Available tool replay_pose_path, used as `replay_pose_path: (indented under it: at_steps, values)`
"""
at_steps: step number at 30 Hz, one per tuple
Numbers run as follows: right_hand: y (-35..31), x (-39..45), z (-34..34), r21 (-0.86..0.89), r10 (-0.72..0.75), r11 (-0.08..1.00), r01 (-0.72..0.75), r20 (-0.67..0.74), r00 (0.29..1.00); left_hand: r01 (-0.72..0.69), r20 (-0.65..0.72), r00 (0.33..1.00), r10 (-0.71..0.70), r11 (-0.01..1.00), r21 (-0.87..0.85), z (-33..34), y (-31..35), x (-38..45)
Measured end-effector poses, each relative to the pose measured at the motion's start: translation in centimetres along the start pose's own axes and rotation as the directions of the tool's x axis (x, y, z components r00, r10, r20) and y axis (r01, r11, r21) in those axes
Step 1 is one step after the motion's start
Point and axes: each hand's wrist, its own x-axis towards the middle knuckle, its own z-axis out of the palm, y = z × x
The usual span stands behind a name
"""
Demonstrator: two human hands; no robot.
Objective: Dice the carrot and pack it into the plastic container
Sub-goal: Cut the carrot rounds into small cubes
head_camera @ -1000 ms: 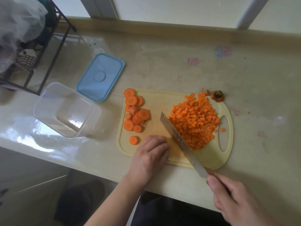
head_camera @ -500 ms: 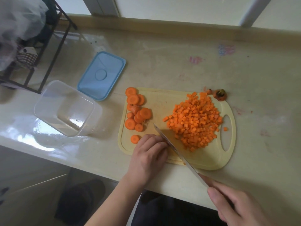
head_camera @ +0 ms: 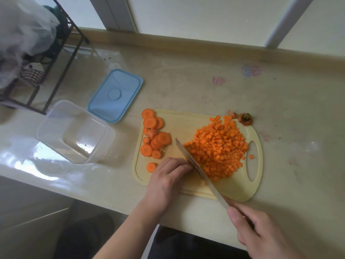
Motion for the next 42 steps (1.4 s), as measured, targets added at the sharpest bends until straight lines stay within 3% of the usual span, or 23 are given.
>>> replay_pose_path:
  at_steps: [4,9,12,14,16,17,19,21,23,26,30,35,38,40,42]
  values:
    - [-0.3,-0.9,-0.4,0.130,0.016,0.992,-0.008,-0.060,0.998,0.005,-0.066,0.998,-0.008,0.999,-0.045,0.9,0.6,2.7]
    - [-1.6,-2.5,-2.2,0.038,-0.038,0.998,0.042,-0.093,0.995,0.046,-0.053,0.997,-0.053,0.990,-0.137,0.1,0.7,2.3]
    - [-1.9,-2.4,-3.7,-0.242,-0.085,0.970,0.033,-0.209,0.974,0.063,-0.193,0.977,-0.089,0.989,-0.134,-1.5,0.8,1.2]
    - [-1.6,-2.0,-4.7,-0.505,-0.135,0.863,0.030,-0.173,0.976,0.109,-0.379,0.912,-0.159,0.983,-0.149,-2.8,1.2,1.5]
    - [-1.5,-1.5,-5.7,-0.643,-0.104,0.766,0.009,-0.110,0.988,0.074,-0.433,0.891,-0.137,0.984,-0.160,-4.1,2.0,2.5]
    - [-1.3,-1.3,-6.0,-0.681,-0.063,0.732,-0.005,-0.076,0.995,0.030,-0.381,0.921,-0.086,0.988,-0.151,-4.5,2.5,3.2]
    - [-0.6,-0.6,-6.3,-0.758,-0.069,0.651,0.042,-0.004,0.998,-0.021,-0.148,0.989,0.010,0.997,-0.074,-4.9,3.3,4.5]
    - [0.1,-0.1,-6.7,-0.807,-0.151,0.577,0.127,0.048,0.987,-0.007,0.094,0.996,0.001,0.998,0.067,-4.2,3.9,5.8]
    - [0.3,0.2,-7.2,-0.839,-0.227,0.512,0.184,0.075,0.971,0.018,0.223,0.973,-0.053,0.987,0.159,-2.9,4.3,6.8]
    - [0.2,0.5,-7.8,-0.878,-0.354,0.406,0.254,0.105,0.929,0.076,0.266,0.955,-0.128,0.977,0.197,-1.1,4.9,7.6]
    - [0.2,0.6,-8.4,-0.905,-0.488,0.310,0.292,0.113,0.866,0.138,0.217,0.958,-0.189,0.964,0.229,0.4,5.6,8.9]
    - [0.2,0.4,-8.9,-0.884,-0.550,0.335,0.327,0.099,0.829,0.226,0.072,0.968,-0.242,0.957,0.182,1.3,6.3,10.3]
    - [0.2,0.1,-9.3,-0.856,-0.507,0.394,0.335,0.102,0.856,0.298,-0.098,0.953,-0.286,0.942,0.152,-0.6,5.0,9.9]
    - [0.5,0.0,-9.6,-0.840,-0.483,0.429,0.332,0.098,0.870,0.356,-0.166,0.932,-0.321,0.898,0.261,-2.2,2.9,8.8]
    - [0.6,-0.1,-9.8,-0.826,-0.470,0.468,0.313,0.067,0.880,0.384,-0.125,0.923,-0.365,0.835,0.394,-3.8,1.2,7.3]
